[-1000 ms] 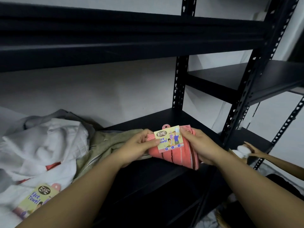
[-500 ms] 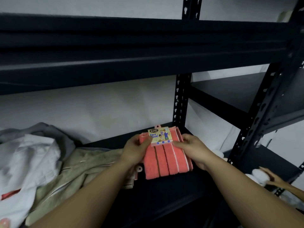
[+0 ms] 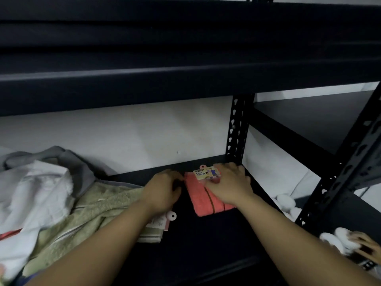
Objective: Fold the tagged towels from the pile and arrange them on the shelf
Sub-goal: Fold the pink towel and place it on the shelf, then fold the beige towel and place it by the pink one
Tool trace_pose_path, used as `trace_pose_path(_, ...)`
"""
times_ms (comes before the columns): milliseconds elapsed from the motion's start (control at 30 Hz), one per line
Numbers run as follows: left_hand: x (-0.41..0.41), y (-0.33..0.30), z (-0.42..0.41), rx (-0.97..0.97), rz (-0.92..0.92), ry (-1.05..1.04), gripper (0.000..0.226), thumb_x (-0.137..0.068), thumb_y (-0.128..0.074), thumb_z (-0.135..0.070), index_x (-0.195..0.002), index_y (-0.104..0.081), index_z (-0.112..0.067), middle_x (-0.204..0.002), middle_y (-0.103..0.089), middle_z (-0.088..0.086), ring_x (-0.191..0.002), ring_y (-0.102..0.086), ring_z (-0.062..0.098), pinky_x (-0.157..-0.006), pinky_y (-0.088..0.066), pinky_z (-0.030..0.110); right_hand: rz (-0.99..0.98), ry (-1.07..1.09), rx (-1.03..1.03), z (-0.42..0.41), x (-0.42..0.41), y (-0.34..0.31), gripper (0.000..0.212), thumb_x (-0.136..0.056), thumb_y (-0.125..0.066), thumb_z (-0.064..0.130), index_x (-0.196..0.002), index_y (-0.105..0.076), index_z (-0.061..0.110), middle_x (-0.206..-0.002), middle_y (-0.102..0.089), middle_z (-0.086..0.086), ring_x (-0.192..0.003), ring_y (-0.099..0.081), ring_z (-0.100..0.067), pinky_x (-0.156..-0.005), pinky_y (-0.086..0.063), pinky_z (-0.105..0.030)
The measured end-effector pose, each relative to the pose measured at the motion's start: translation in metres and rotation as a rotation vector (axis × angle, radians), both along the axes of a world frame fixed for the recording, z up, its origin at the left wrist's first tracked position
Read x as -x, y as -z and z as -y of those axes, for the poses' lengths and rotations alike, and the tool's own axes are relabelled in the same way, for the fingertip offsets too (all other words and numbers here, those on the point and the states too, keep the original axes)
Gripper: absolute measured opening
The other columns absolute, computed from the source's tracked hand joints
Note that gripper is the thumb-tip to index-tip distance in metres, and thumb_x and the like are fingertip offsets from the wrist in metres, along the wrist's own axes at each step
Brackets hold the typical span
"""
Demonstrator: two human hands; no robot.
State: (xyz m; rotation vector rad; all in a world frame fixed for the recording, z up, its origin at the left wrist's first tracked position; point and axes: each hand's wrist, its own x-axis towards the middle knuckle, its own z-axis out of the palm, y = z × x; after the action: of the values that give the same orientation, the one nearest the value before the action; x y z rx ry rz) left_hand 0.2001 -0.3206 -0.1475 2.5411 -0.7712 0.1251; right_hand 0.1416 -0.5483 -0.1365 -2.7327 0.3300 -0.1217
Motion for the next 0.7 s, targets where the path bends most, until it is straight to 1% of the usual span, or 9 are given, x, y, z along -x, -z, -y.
trace_pose_path(67, 0.0, 0.005, -0.013, -0.203, 0.066, -0.08, 0.046, -0.085, -0.058, -0.049, -0.127, -0.066, -0.032, -0.125, -0.065, -0.006, -0.121, -0.06, 0.021, -0.109, -0.044, 0.041, -0.091, -0.107, 0.057, -0.016, 0.003, 0.005, 0.095, -0.083, -0.043, 0.087, -0.162, -0.022, 0.037, -0.168, -0.022, -0.004, -0.151, -0.02, -0.034, -0.117, -0.026, -0.056)
trace_pose_path(133, 0.001, 0.015, -0.025, -0.358, 0.062, -0.135, 0.055, -0.087, -0.053, -0.063, -0.134, -0.06, -0.036, -0.133, -0.06, -0.008, -0.13, -0.053, 0.02, -0.12, -0.03, 0.051, -0.17, -0.15, 0.116, -0.02, 0.002, 0.016, 0.108, -0.08, -0.034, 0.093, -0.165, -0.006, 0.032, -0.173, -0.003, -0.008, -0.158, -0.002, -0.035, -0.125, -0.008, -0.063)
trace_pose_path(167, 0.002, 0.021, -0.029, -0.364, 0.054, -0.139, 0.056, -0.089, -0.05, -0.067, -0.136, -0.058, -0.036, -0.136, -0.058, -0.009, -0.132, -0.051, 0.019, -0.122, -0.027, 0.052, -0.18, -0.15, 0.135, -0.017, -0.001, 0.02, 0.11, -0.08, -0.03, 0.094, -0.165, -0.001, 0.032, -0.174, 0.001, -0.009, -0.159, 0.003, -0.034, -0.125, -0.002, -0.064)
trace_pose_path(200, 0.004, 0.027, -0.033, -0.341, 0.059, -0.134, 0.057, -0.091, -0.047, -0.068, -0.137, -0.058, -0.036, -0.138, -0.057, -0.01, -0.131, -0.051, 0.018, -0.122, -0.027, 0.05, -0.175, -0.142, 0.141, -0.012, -0.005, 0.025, 0.109, -0.08, -0.028, 0.094, -0.165, 0.002, 0.033, -0.174, 0.003, -0.009, -0.159, 0.005, -0.033, -0.125, -0.001, -0.064)
trace_pose_path(333, 0.008, 0.039, -0.042, -0.259, 0.127, -0.13, 0.062, -0.092, -0.035, -0.07, -0.134, -0.062, -0.033, -0.137, -0.059, -0.012, -0.127, -0.055, 0.015, -0.115, -0.035, 0.039, -0.119, -0.088, 0.169, 0.015, -0.029, 0.031, 0.103, -0.08, -0.024, 0.093, -0.163, 0.005, 0.04, -0.174, -0.001, -0.007, -0.16, -0.001, -0.031, -0.126, -0.008, -0.061)
trace_pose_path(500, 0.01, 0.04, -0.043, -0.235, 0.145, -0.13, 0.062, -0.092, -0.034, -0.069, -0.134, -0.062, -0.033, -0.137, -0.059, -0.012, -0.128, -0.054, 0.014, -0.114, -0.036, 0.036, -0.108, -0.043, 0.151, 0.04, -0.051, 0.028, 0.101, -0.081, -0.032, 0.089, -0.164, 0.001, 0.042, -0.174, -0.006, -0.003, -0.159, -0.005, -0.028, -0.125, -0.013, -0.058)
trace_pose_path(567, 0.01, 0.04, -0.043, -0.231, 0.144, -0.139, 0.06, -0.093, -0.035, -0.068, -0.134, -0.062, -0.033, -0.137, -0.059, -0.013, -0.128, -0.054, 0.013, -0.114, -0.036, 0.035, -0.11, -0.049, 0.137, 0.044, -0.056, 0.027, 0.098, -0.082, -0.035, 0.087, -0.162, 0.004, 0.047, -0.174, -0.006, -0.001, -0.16, -0.002, -0.026, -0.126, -0.011, -0.056)
trace_pose_path(633, 0.011, 0.04, -0.043, -0.204, 0.145, -0.145, 0.055, -0.096, -0.037, -0.063, -0.135, -0.061, -0.032, -0.134, -0.061, -0.012, -0.125, -0.056, 0.014, -0.112, -0.038, 0.036, -0.116, -0.057, 0.141, 0.047, -0.059, 0.028, 0.096, -0.084, -0.035, 0.086, -0.161, 0.006, 0.048, -0.174, -0.003, -0.001, -0.16, 0.0, -0.025, -0.126, -0.01, -0.055)
trace_pose_path(700, 0.01, 0.038, -0.042, -0.171, 0.116, -0.139, 0.049, -0.1, -0.039, -0.052, -0.139, -0.056, -0.027, -0.134, -0.062, -0.007, -0.124, -0.057, 0.018, -0.11, -0.04, 0.037, -0.118, -0.062, 0.158, 0.049, -0.063, 0.029, 0.096, -0.084, -0.033, 0.087, -0.162, 0.006, 0.045, -0.174, -0.001, -0.001, -0.16, 0.002, -0.024, -0.127, -0.008, -0.054)
